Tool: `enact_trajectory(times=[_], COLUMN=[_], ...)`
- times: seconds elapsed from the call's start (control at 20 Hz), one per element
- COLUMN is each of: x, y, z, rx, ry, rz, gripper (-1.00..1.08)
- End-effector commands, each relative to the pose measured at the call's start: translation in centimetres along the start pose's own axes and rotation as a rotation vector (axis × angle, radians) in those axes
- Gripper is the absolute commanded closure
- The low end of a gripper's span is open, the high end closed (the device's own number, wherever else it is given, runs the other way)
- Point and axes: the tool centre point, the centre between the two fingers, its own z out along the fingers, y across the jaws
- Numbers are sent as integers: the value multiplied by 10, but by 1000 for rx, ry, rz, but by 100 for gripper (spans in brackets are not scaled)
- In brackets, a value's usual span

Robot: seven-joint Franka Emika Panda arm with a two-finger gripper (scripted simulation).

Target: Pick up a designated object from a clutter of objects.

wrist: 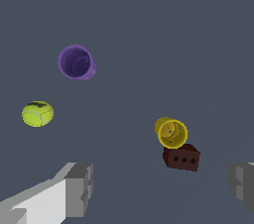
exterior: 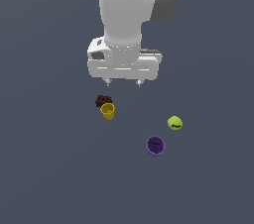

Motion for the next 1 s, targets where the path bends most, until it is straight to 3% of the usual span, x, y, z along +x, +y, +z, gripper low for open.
enact_trajectory(times=[0.0,0.5,0.95], x=[0,-3,-1], y=[0,-22,-16], z=[0,0,10], rx=[0,-23,-22], ry=[0,6,7], rz=[0,-47,-58], gripper=[-92,-92,-92])
